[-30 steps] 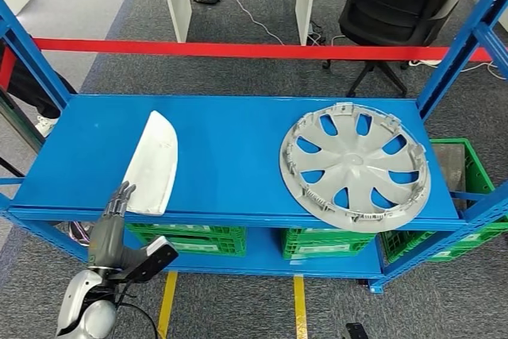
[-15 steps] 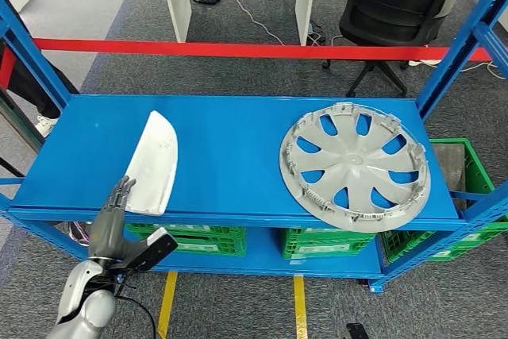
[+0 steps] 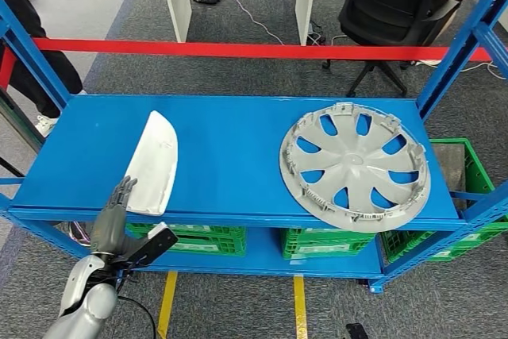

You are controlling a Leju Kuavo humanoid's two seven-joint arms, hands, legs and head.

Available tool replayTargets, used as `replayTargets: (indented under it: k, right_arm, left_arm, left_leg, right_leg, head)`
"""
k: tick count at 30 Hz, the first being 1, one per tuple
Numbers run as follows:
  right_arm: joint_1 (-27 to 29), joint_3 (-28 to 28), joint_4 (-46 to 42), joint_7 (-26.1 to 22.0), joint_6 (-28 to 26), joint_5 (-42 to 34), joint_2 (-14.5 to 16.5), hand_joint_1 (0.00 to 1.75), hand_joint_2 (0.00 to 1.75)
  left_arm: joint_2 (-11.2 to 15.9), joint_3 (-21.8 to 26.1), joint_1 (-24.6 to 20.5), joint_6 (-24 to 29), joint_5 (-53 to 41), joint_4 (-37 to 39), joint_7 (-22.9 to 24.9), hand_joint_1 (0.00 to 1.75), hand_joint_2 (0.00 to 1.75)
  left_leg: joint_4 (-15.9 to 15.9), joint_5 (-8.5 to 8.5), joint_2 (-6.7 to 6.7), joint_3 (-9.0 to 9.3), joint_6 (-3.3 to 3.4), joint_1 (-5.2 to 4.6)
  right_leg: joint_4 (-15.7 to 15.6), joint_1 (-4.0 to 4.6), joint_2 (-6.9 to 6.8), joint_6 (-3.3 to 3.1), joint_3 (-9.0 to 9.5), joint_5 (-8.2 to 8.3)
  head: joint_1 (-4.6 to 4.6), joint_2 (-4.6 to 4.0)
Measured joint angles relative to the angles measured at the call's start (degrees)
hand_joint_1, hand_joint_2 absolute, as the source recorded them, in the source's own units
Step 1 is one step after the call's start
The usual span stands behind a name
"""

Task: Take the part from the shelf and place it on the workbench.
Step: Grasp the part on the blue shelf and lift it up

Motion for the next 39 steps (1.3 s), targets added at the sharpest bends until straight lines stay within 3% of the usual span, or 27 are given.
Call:
replayTargets:
  k: [1, 2, 5, 6, 34, 39]
  right_arm:
    - [0.00, 0.00, 0.00, 0.00, 0.01, 0.07, 0.00, 0.00, 0.00]
    - [-0.01, 0.00, 0.00, 0.00, 0.02, 0.11, 0.00, 0.00, 0.00]
    - [-0.03, 0.00, -0.01, 0.01, 0.08, 0.24, 0.00, 0.00, 0.00]
    - [-0.03, 0.00, -0.01, 0.01, 0.11, 0.31, 0.00, 0.00, 0.00]
    - [-0.09, 0.00, 0.01, 0.18, 0.52, 1.32, 0.00, 0.00, 0.00]
    - [-0.24, -0.11, 0.01, 0.67, 0.73, 2.78, 0.00, 0.00, 0.00]
  left_arm:
    - [-0.08, 0.00, -0.30, -0.09, 0.01, 0.71, -0.01, 0.06, 1.75]
    - [-0.16, 0.00, -0.59, -0.19, -0.02, 1.49, -0.03, 0.31, 1.75]
    - [-0.45, -0.01, -1.53, -0.43, -0.42, 3.81, -0.17, 1.56, 1.75]
    - [-0.52, -0.05, -1.87, -0.48, -0.62, 4.47, -0.20, 1.75, 1.75]
    - [-1.03, -1.82, -6.82, 0.10, -2.49, 9.05, -0.10, 1.75, 1.75]
    - [-1.28, -2.33, -6.93, 4.52, -2.02, 5.59, -0.67, 1.75, 1.75]
  left_leg:
    - [0.00, 0.00, 0.00, 0.00, 0.00, 0.00]
    - [0.00, 0.01, 0.00, 0.00, 0.00, 0.00]
    - [0.00, 0.01, 0.00, 0.00, 0.00, 0.00]
    - [0.01, 0.01, 0.00, 0.00, 0.00, 0.00]
    - [0.01, 0.05, -0.01, 0.13, 0.02, 0.00]
    - [0.01, 0.07, -0.01, 0.09, 0.02, 0.00]
  right_leg:
    - [0.00, 0.00, 0.00, 0.00, 0.00, 0.00]
    - [0.00, 0.00, 0.00, 0.00, 0.00, 0.00]
    - [0.00, 0.00, -0.01, 0.00, 0.00, 0.00]
    - [0.00, 0.00, -0.01, 0.00, 0.00, 0.00]
    - [0.00, 0.00, -0.01, 0.07, 0.16, 0.10]
    - [0.01, 0.00, 0.01, 0.06, 0.12, 0.11]
  head:
    - [0.00, 0.00]
    - [0.00, 0.00]
    - [0.01, 0.00]
    - [0.01, 0.00]
    - [0.01, 0.00]
    - [0.00, 0.00]
